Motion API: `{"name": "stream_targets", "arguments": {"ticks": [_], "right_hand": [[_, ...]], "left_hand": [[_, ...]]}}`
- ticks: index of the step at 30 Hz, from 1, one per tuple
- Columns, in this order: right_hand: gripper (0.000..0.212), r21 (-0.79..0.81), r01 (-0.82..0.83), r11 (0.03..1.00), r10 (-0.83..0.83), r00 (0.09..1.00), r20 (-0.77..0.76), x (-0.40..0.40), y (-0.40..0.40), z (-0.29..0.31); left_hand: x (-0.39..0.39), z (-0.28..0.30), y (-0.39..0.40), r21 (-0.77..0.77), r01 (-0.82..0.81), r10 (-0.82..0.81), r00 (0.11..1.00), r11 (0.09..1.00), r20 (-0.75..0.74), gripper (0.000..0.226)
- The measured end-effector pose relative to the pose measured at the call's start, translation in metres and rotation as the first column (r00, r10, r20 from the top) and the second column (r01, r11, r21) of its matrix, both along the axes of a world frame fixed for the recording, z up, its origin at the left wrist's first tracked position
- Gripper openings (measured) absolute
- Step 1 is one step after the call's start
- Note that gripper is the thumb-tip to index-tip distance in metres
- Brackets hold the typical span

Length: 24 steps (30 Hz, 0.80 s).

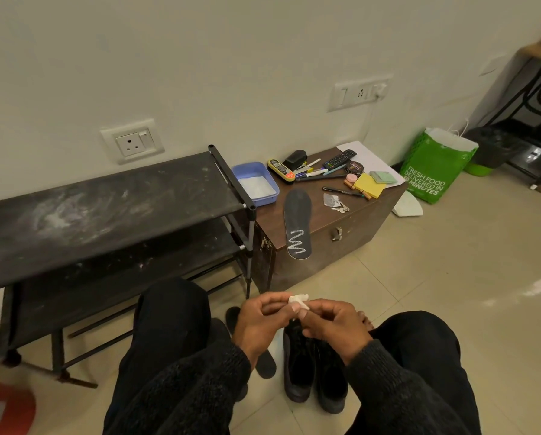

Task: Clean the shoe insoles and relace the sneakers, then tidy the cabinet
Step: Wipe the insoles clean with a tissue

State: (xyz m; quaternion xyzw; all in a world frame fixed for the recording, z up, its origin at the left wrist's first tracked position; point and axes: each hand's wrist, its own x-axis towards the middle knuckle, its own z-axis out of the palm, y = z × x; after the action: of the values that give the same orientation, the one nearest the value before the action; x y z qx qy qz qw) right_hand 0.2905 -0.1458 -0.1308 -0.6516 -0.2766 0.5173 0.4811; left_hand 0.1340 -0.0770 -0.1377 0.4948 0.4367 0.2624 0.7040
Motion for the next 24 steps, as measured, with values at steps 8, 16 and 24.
{"name": "stream_targets", "arguments": {"ticks": [8, 16, 24], "right_hand": [[0.024, -0.022, 0.136, 0.990, -0.137, 0.988, -0.067, 0.000, 0.003, 0.000], [0.033, 0.060, -0.127, 0.990, 0.120, 0.987, 0.109, 0.034, 0.046, 0.011], [0.013, 0.051, 0.017, 0.999, -0.033, 0.940, 0.339, 0.099, 0.166, -0.010]], "left_hand": [[0.000, 0.003, 0.005, -0.023, -0.008, 0.008, 1.000, 1.000, 0.005, 0.038], [0.021, 0.000, 0.057, 0.145, 0.058, -0.052, 0.998, 0.988, -0.041, 0.055], [0.084, -0.035, 0.155, 0.578, 0.297, 0.004, 0.887, 0.760, -0.461, 0.069]]}}
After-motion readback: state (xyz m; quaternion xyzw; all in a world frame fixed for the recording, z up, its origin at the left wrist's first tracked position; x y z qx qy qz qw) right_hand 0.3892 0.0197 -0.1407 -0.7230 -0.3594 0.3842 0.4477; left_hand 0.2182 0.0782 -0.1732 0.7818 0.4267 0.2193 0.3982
